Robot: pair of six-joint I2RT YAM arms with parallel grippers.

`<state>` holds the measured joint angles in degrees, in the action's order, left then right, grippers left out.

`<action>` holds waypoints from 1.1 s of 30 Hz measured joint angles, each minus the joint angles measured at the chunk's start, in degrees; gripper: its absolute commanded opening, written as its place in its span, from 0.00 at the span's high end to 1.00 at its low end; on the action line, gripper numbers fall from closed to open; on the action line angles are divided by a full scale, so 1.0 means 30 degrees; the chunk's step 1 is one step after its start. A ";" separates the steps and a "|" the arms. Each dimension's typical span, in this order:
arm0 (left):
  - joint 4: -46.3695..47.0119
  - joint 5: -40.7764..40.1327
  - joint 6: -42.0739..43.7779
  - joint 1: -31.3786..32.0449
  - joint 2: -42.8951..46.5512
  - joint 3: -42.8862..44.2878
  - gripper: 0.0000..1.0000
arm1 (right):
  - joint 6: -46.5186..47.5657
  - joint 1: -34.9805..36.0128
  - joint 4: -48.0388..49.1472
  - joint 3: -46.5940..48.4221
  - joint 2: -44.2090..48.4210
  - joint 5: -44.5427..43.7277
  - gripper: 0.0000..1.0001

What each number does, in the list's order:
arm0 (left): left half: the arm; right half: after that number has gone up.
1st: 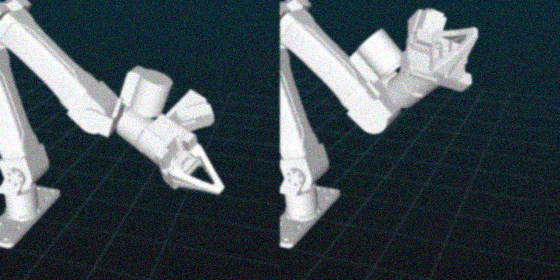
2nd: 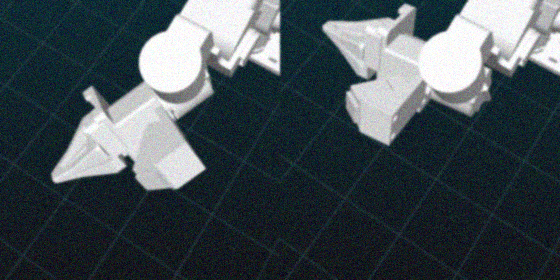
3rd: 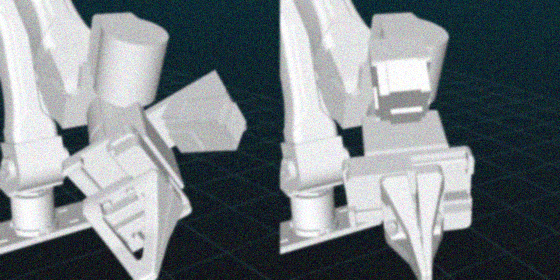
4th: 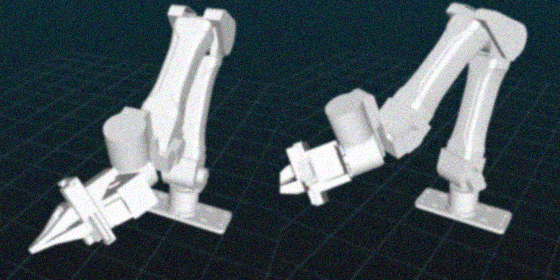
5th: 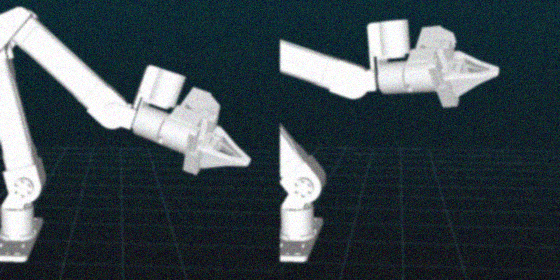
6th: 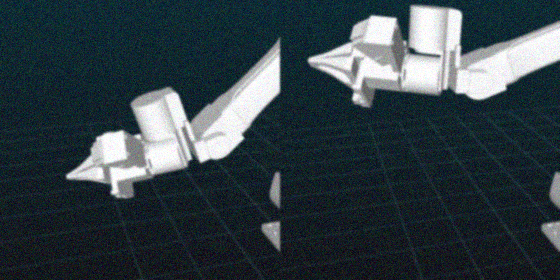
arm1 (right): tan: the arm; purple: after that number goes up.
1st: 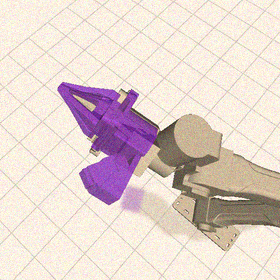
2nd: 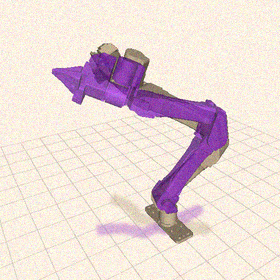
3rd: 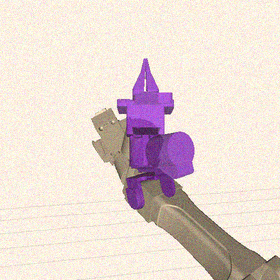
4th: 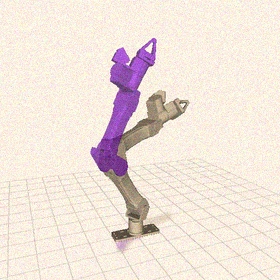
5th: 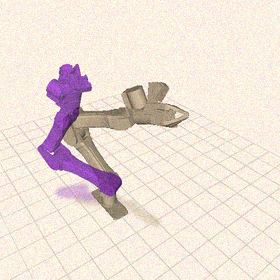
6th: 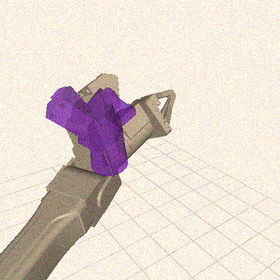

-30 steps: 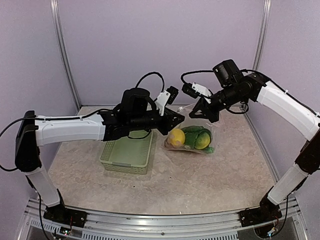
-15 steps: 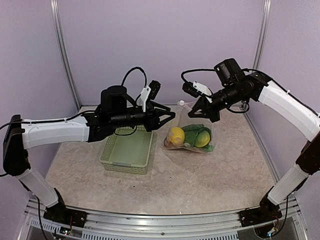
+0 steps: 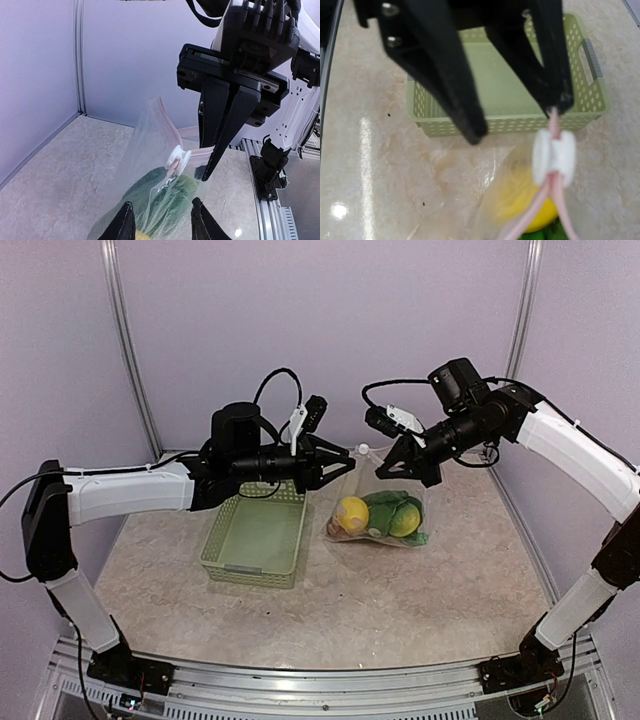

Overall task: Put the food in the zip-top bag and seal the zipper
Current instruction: Hold the zipper food storage bag at the center of the board.

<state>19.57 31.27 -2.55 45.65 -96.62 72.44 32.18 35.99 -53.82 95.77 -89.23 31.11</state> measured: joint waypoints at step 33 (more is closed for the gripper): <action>-0.1129 0.4481 0.1151 -0.0758 -0.2601 0.2892 0.87 | 0.0291 0.0000 -0.0117 0.0182 -0.0204 -0.0204 1.00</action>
<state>16.19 44.71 0.91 43.38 -104.42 81.12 33.06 35.99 -54.17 96.31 -89.84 30.50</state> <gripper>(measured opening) 0.131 0.004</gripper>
